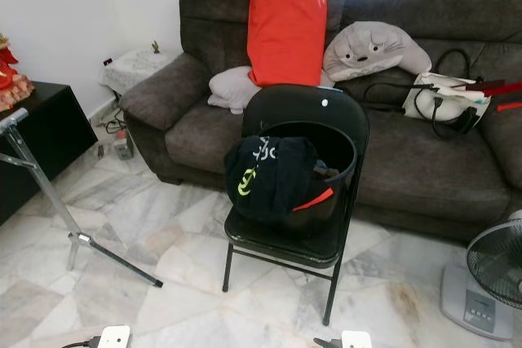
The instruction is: Hang hanger
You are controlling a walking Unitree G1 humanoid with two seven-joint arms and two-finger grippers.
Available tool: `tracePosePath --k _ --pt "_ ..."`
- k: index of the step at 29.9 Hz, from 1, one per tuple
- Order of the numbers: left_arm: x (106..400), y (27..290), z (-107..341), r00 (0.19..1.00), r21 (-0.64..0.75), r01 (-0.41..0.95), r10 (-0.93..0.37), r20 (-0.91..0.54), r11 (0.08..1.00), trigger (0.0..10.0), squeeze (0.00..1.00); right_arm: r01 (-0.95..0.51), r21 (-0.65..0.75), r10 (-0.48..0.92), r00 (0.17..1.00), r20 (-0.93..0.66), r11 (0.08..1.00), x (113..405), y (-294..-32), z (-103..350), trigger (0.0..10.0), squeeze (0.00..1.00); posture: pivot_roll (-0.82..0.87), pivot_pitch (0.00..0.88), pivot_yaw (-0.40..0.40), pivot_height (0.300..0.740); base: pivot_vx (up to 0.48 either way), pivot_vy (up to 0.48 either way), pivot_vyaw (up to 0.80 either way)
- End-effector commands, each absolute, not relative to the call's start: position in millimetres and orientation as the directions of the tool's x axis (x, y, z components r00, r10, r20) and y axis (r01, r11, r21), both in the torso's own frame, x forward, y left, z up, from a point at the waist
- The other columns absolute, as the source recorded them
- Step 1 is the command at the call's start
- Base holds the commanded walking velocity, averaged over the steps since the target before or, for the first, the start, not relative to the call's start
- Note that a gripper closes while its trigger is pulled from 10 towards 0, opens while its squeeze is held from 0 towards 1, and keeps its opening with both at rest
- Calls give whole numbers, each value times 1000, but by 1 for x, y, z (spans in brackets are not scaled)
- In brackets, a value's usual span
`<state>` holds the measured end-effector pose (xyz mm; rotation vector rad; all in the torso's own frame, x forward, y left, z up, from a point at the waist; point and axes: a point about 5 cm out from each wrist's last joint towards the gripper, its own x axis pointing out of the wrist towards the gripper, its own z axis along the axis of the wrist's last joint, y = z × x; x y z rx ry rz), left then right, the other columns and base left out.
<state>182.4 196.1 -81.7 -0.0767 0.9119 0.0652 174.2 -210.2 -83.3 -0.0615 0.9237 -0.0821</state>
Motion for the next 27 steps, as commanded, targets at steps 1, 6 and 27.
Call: tracePosePath --k 1,6,27 --pt "181 200 -82 604 -42 -108 32 -797 993 10000 0 41 -79 -88 604 -792 996 175 -208 -83 10000 0 -53 0 62 740 307 0 0" --pt "181 200 -82 604 -48 -108 27 -797 993 10000 0 26 -75 -76 606 -792 997 176 -207 -83 10000 0 -52 0 60 740 322 0 0" --pt "181 199 -82 607 -58 -112 22 -795 992 10000 0 -21 -69 -41 614 -788 997 177 -206 -82 10000 0 -53 0 58 740 219 0 0"
